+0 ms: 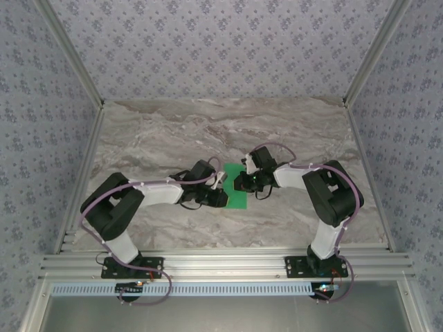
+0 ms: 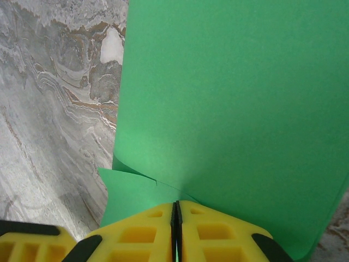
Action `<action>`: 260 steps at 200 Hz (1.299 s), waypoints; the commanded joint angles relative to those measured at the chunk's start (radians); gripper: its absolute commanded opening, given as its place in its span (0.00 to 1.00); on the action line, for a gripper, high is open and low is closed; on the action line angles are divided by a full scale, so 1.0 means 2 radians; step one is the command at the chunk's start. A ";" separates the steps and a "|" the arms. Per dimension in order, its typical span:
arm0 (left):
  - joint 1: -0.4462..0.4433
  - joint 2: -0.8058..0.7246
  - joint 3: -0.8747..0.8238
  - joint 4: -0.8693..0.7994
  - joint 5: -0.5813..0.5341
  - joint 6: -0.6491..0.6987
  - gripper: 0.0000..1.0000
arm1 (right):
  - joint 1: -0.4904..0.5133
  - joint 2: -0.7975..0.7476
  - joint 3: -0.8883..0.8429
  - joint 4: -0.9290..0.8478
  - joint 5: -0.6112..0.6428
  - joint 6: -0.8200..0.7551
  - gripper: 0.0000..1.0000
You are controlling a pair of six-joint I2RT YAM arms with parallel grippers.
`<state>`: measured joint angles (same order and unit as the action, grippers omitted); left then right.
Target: Fold a paper plane with a square sheet of paper (fold left side to right side)
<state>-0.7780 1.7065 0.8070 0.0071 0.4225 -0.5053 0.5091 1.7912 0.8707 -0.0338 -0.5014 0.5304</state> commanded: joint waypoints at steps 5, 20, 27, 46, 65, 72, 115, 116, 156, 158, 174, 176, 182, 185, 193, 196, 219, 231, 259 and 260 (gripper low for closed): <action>-0.001 0.020 0.014 0.000 -0.007 0.010 0.15 | -0.001 -0.010 -0.004 -0.037 0.010 -0.005 0.13; -0.009 0.027 0.016 -0.012 -0.023 0.012 0.15 | -0.002 -0.025 -0.005 -0.027 0.003 -0.001 0.13; -0.014 0.029 0.016 -0.017 -0.032 0.013 0.15 | -0.002 -0.035 -0.006 -0.024 0.002 0.000 0.12; -0.026 0.034 0.015 -0.029 -0.055 0.011 0.15 | -0.001 -0.065 -0.015 -0.018 0.003 0.003 0.12; -0.033 0.034 0.012 -0.036 -0.074 0.007 0.14 | 0.002 -0.091 -0.030 -0.016 0.002 0.008 0.10; -0.034 0.033 0.011 -0.038 -0.079 0.005 0.14 | 0.003 -0.098 -0.037 -0.013 0.000 0.012 0.09; -0.038 0.026 0.007 -0.051 -0.103 0.000 0.14 | 0.028 -0.091 -0.068 0.025 -0.014 0.044 0.09; -0.039 0.026 0.007 -0.051 -0.104 0.000 0.14 | 0.030 -0.090 -0.068 0.027 -0.014 0.045 0.09; -0.042 0.028 0.011 -0.058 -0.112 0.001 0.14 | 0.046 -0.062 -0.066 0.051 -0.019 0.061 0.09; -0.042 0.028 0.011 -0.058 -0.113 0.001 0.14 | 0.046 -0.062 -0.065 0.052 -0.019 0.061 0.09; -0.043 0.028 0.012 -0.059 -0.113 0.000 0.14 | 0.048 -0.055 -0.062 0.054 -0.017 0.061 0.09; -0.043 0.028 0.012 -0.059 -0.114 0.001 0.14 | 0.048 -0.054 -0.062 0.054 -0.017 0.061 0.09; -0.044 0.028 0.012 -0.059 -0.114 0.000 0.14 | 0.049 -0.052 -0.060 0.054 -0.016 0.061 0.09; -0.044 0.029 0.012 -0.059 -0.114 0.000 0.13 | 0.049 -0.050 -0.059 0.054 -0.015 0.061 0.09; -0.044 0.030 0.012 -0.059 -0.114 0.000 0.14 | 0.050 -0.047 -0.058 0.053 -0.014 0.060 0.09; -0.044 0.029 0.012 -0.059 -0.114 0.000 0.14 | 0.050 -0.045 -0.057 0.052 -0.013 0.059 0.09; -0.044 0.030 0.012 -0.061 -0.117 0.000 0.13 | 0.050 -0.036 -0.052 0.036 0.002 0.054 0.09; -0.044 0.031 0.012 -0.062 -0.118 0.000 0.13 | 0.049 -0.031 -0.049 0.022 0.011 0.054 0.09; -0.044 0.033 0.013 -0.067 -0.121 0.001 0.13 | 0.042 -0.021 -0.044 -0.007 0.032 0.020 0.09; -0.044 0.033 0.013 -0.067 -0.121 0.001 0.13 | 0.042 -0.022 -0.044 -0.008 0.033 0.020 0.09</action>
<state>-0.8597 1.7351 0.8417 -0.0273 0.2462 -0.5003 0.5991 1.7206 0.7628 0.0364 -0.5060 0.6216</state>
